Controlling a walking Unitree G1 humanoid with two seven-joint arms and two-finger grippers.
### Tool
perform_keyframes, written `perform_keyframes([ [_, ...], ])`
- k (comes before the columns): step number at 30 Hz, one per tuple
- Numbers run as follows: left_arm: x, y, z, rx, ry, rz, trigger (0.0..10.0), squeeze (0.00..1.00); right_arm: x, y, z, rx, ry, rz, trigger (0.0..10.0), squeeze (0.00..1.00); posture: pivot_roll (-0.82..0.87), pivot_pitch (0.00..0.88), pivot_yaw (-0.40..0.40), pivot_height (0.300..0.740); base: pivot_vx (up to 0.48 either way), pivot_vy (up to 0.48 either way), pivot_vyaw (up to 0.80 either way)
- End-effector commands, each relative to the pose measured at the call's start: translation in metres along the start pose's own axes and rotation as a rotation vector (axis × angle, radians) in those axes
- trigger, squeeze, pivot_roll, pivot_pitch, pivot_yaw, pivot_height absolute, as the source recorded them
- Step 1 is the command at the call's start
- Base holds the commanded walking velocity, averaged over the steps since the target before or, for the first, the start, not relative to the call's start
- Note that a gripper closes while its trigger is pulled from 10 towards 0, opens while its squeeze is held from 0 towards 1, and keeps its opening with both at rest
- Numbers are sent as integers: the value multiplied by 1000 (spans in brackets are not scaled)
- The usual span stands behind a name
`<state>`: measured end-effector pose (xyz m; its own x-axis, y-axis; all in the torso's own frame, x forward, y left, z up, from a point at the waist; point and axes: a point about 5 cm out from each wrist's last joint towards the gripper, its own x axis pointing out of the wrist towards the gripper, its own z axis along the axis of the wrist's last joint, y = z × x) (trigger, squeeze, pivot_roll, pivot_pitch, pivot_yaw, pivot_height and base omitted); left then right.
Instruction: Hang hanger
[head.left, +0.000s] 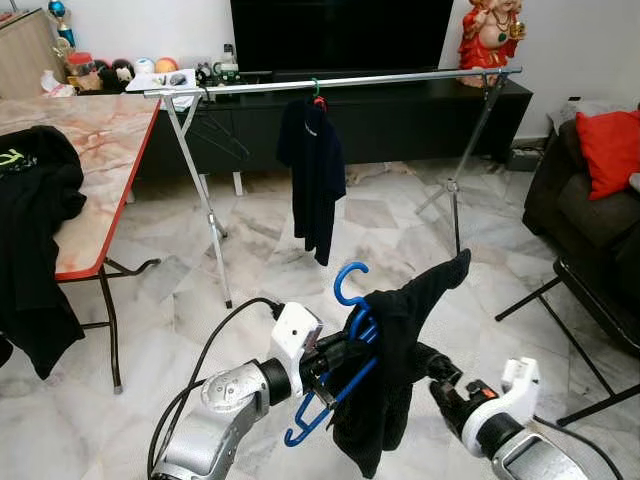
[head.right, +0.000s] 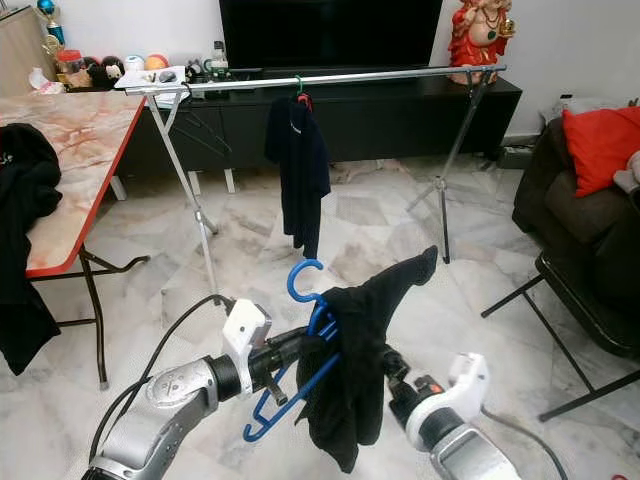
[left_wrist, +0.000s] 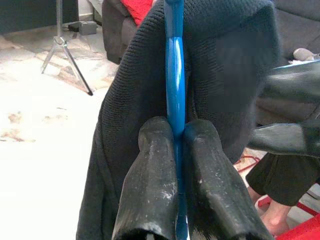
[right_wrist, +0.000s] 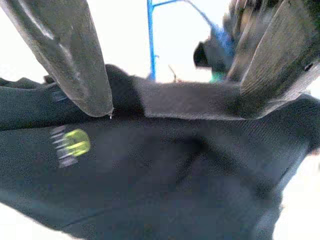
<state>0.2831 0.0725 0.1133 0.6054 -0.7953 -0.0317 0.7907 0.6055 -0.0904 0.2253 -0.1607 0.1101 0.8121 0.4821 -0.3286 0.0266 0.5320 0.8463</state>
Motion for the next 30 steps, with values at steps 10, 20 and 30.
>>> perform_keyframes([
  [10,-2,6,-1,19,-14,34,10000,0,-27,-19,-13,-178,114,-136,10000,0,19,41,-36,740,0,0,0],
  [20,-6,12,-6,31,13,48,10000,0,-46,-24,10,-396,-68,-207,10000,0,11,47,-34,740,0,0,0],
  [30,-12,16,-15,108,90,23,10000,0,-45,28,113,-910,-379,-89,10000,0,-4,45,-12,740,0,0,0],
])
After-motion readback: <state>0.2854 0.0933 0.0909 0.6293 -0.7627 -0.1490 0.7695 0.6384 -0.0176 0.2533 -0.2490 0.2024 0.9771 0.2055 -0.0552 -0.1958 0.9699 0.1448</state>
